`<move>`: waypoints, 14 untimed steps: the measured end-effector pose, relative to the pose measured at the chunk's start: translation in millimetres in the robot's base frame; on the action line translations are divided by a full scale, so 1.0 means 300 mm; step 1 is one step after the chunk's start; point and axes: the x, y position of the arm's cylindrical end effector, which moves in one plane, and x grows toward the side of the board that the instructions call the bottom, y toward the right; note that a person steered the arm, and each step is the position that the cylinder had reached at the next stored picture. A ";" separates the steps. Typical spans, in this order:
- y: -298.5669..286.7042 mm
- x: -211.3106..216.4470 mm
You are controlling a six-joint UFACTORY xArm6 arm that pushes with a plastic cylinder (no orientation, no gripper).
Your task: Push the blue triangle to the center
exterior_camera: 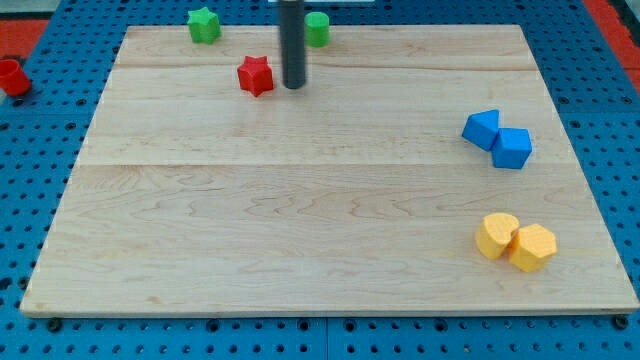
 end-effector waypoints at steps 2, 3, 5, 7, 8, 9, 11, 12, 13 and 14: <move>-0.035 0.087; 0.217 0.312; 0.995 0.100; 0.727 0.378; 0.277 0.286; 0.181 0.240; 0.444 0.235; 0.651 0.072; 0.722 -0.043; 0.409 0.033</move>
